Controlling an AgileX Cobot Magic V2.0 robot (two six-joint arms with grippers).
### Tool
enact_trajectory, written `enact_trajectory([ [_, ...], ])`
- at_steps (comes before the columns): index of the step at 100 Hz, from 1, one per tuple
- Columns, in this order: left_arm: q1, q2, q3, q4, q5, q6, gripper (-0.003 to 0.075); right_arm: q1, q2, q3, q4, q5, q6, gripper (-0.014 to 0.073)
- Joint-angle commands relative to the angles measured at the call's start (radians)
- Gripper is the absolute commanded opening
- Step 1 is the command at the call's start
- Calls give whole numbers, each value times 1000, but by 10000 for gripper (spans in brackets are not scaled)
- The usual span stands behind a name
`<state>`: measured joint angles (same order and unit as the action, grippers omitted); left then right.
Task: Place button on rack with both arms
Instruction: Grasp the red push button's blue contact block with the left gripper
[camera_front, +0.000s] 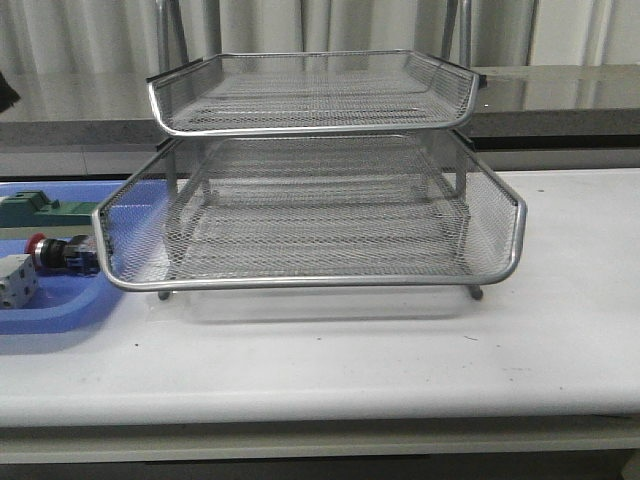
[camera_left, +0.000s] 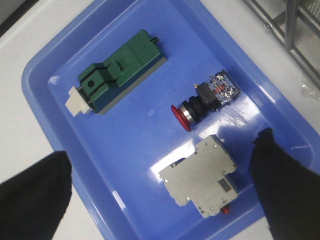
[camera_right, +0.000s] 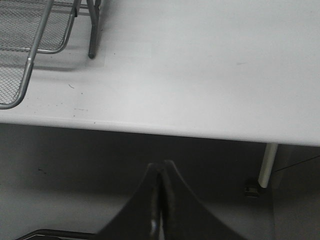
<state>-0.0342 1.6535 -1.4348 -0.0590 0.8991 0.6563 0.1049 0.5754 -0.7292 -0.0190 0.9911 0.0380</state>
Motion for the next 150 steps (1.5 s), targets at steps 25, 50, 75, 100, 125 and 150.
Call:
enact_trajectory([
  [25,-2,224,-263,-85,141,223,689,0,1,-31,-12,-53,0,-68],
  [50,-26,325,-305,-104,183,337,689,0,1,-31,-12,-53,0,-68],
  [75,-52,364,-305,-101,160,402,689,0,1,-31,-12,-53,0,-68],
  [100,-54,403,-305,-86,144,425,689,0,1,-31,-12,-53,0,-68],
  [125,-54,427,-305,-80,104,428,689,0,1,-31,-12,-53,0,-68],
  [150,-54,454,-305,-76,86,436,689,0,1,-31,-12,-53,0,-68],
])
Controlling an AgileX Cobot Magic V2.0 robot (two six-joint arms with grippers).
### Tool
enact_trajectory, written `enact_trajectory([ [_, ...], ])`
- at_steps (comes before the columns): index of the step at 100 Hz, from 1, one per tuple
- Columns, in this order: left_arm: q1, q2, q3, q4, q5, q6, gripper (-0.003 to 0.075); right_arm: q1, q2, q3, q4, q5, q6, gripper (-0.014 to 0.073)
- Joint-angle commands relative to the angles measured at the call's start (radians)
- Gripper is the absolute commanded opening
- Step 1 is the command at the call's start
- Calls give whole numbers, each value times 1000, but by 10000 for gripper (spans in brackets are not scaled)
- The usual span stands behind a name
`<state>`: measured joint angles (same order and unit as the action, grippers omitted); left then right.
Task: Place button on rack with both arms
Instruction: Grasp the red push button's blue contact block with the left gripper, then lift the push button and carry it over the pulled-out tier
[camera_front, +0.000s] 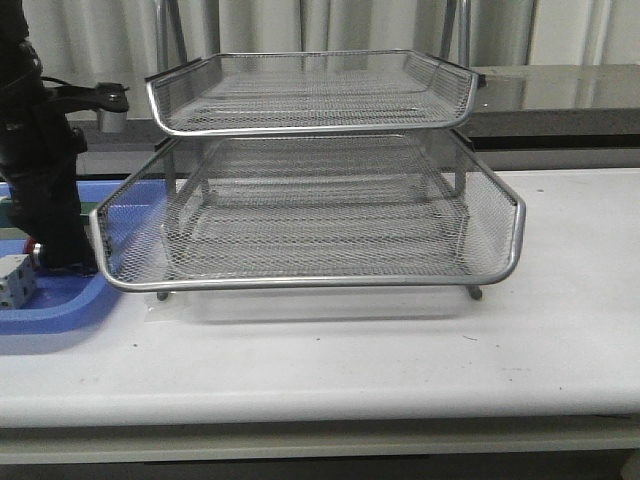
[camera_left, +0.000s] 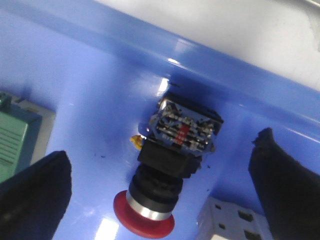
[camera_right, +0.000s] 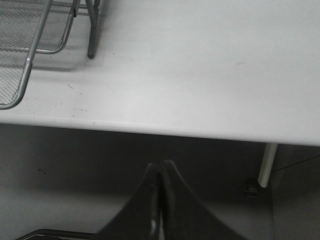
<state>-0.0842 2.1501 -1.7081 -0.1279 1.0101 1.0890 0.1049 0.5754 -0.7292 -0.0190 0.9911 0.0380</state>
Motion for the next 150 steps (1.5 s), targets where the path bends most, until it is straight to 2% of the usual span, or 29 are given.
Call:
enact_trajectory([
  [1,-4,-42,-32,-8,-28,4,689,0,1,-31,-12,-53,0,-68],
  [44,-4,18,-32,-4,-45,10,688,0,1,-31,-12,-53,0,-68],
  [51,-4,18,-32,-4,-45,11,664,0,1,-31,-12,-53,0,-68],
  [63,-4,18,-32,-4,-45,14,540,0,1,-31,-12,-53,0,-68],
  [75,-4,18,-32,-4,-45,14,328,0,1,-31,-12,-53,0,-68],
  [89,-4,18,-32,-4,-43,14,121,0,1,-31,-12,-53,0,-68],
  [103,-4,12,-32,-4,-39,14,-22,0,1,-31,-12,-53,0,-68],
  [118,-4,-6,-67,-4,7,9,-20,0,1,-31,-12,-53,0,-68],
  [150,-3,-55,-260,-4,253,-13,-20,0,1,-31,-12,-53,0,-68],
])
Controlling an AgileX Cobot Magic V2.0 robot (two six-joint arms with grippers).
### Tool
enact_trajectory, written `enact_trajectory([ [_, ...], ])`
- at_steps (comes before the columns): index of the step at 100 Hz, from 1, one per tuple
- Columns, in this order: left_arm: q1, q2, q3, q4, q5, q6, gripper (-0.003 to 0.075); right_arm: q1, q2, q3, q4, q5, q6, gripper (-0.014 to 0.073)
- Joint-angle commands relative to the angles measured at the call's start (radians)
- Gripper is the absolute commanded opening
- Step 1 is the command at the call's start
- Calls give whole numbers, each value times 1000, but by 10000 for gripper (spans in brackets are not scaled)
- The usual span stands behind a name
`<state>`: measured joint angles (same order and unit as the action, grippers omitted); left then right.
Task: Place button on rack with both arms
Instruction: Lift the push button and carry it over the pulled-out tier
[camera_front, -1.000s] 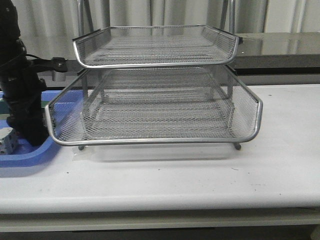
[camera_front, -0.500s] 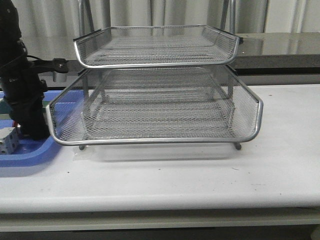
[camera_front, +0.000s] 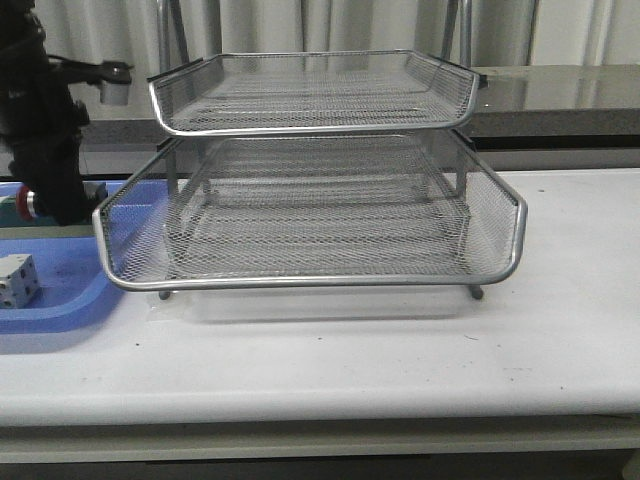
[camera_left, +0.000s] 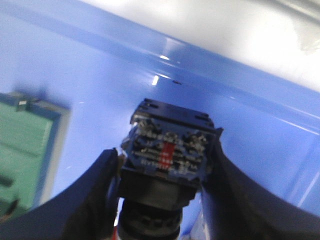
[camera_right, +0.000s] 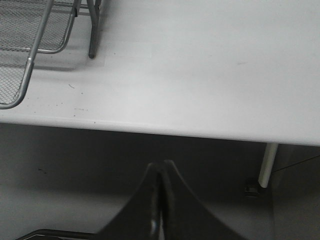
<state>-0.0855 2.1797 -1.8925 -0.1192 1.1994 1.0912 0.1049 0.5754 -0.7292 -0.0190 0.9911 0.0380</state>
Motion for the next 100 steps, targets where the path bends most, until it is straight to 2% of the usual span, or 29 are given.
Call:
enact_trajectory([
  [1,-1,-85,-79,-13,68,-16,-20,0,1,-31,-12,-53,0,-68],
  [35,-1,-210,-136,-13,68,-144,-20,0,1,-31,-12,-53,0,-68],
  [70,-12,-410,-71,-64,68,-197,-20,0,1,-31,-12,-53,0,-68],
  [100,-150,-581,106,-64,68,-197,-20,0,1,-31,-12,-53,0,-68],
])
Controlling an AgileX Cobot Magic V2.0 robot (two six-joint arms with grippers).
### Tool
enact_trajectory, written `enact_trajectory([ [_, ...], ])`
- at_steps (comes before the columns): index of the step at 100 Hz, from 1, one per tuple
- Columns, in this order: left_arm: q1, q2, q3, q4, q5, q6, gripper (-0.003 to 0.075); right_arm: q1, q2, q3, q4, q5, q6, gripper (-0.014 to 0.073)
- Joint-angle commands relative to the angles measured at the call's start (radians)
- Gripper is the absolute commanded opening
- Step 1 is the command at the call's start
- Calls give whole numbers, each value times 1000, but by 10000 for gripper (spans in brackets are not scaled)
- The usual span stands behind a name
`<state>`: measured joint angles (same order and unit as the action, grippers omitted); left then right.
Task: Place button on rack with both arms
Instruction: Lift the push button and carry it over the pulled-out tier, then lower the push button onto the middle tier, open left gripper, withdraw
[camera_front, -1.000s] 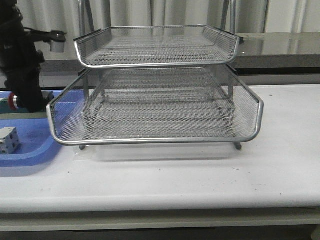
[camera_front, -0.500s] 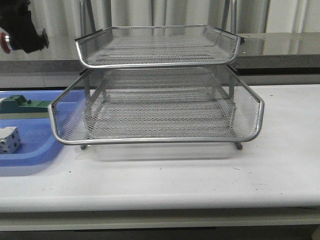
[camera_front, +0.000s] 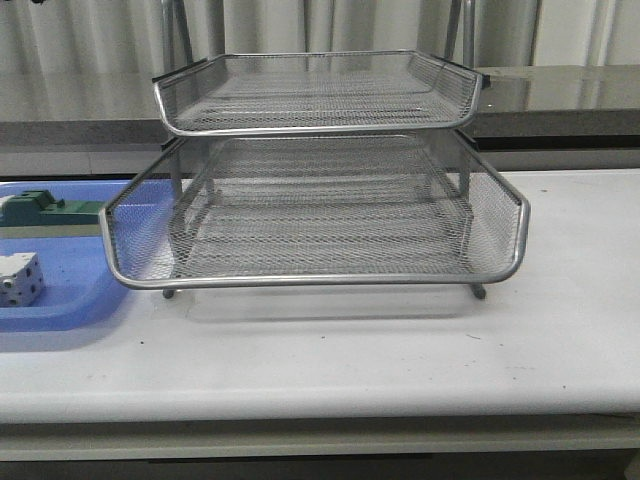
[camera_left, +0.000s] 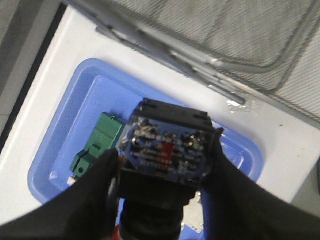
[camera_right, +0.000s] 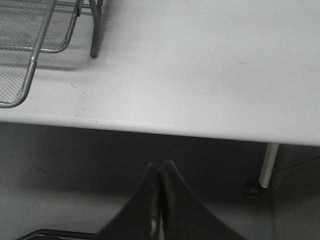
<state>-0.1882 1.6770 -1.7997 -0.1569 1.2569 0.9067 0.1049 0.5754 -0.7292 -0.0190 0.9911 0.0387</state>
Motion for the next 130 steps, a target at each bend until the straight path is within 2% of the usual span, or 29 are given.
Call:
enact_trajectory([
  [1,-57,-81,16,-26,10,-13,-20,0,1,-31,-12,-53,-1,-68],
  [43,-372,-96,147,-61,8,-19,-20,0,1,-31,-12,-53,-1,-68],
  [62,-458,-34,147,-63,-22,-19,-20,0,1,-31,-12,-53,-1,-68],
  [100,-480,112,147,-63,-202,-19,-20,0,1,-31,-12,-53,-1,-68],
  [116,-480,143,147,-63,-208,-19,-15,0,1,-31,-12,-53,-1,-68],
  [123,-480,150,147,-63,-206,-19,18,0,1,-31,-12,-53,-1,-68],
  [130,-480,153,147,-63,-206,-19,86,0,1,-31,-12,-53,-1,-68],
])
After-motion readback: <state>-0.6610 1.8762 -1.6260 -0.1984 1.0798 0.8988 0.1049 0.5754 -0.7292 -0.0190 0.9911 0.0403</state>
